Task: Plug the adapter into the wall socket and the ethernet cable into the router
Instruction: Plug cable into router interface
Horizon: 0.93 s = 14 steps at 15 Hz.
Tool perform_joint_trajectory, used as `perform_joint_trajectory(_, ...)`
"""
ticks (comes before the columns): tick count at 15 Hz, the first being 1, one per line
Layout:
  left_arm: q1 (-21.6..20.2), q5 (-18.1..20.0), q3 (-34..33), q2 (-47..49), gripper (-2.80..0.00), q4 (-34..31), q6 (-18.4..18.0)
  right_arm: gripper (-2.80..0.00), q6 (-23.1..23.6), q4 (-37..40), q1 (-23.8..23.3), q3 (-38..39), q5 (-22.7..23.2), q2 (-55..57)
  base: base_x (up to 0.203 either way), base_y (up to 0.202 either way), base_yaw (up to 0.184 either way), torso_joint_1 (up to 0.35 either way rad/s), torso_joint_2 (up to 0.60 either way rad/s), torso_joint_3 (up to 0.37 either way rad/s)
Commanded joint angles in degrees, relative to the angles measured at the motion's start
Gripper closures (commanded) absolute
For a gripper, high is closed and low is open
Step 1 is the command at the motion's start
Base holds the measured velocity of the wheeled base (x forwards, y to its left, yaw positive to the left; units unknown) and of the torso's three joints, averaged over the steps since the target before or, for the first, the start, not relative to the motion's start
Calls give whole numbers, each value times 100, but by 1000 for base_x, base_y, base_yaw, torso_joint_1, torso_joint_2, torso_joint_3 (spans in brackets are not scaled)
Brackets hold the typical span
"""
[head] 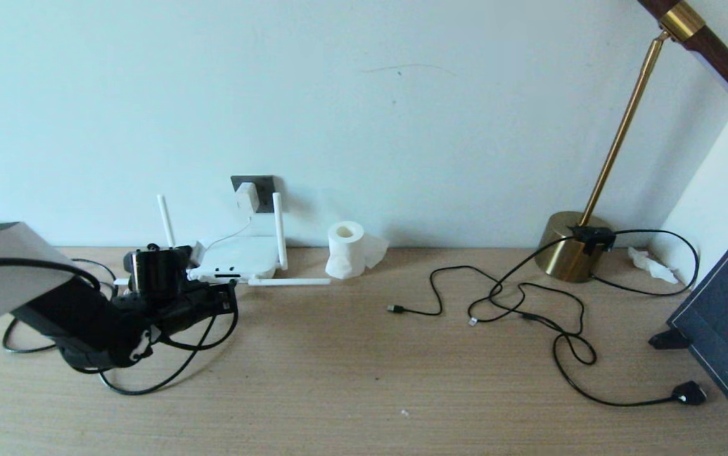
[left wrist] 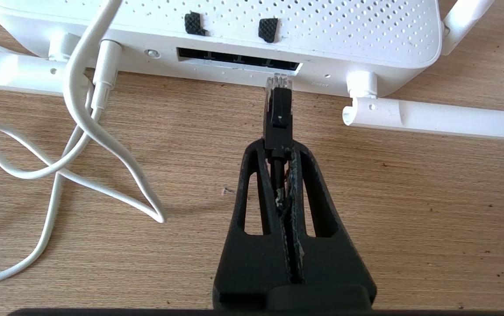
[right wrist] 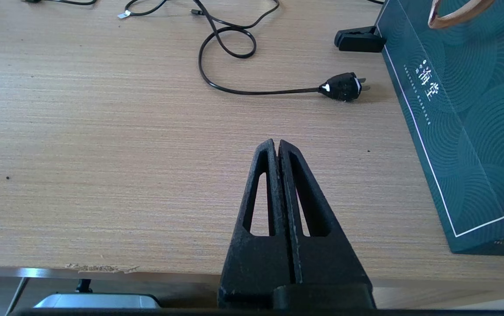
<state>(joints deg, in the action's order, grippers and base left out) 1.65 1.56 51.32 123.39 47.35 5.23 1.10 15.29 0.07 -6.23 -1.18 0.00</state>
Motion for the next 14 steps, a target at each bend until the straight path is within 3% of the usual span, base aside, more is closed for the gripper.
perform_joint_trajectory(1, -6, 2, 1, -8, 0, 29, 4, 0, 5, 9, 1, -1, -5, 9, 0, 0, 0, 0, 0, 0)
perform_joint_trajectory(14, -24, 2, 68, -8, 0, 11, 4, 0, 5, 9, 1, -1, -5, 9, 0, 0, 0, 0, 0, 0)
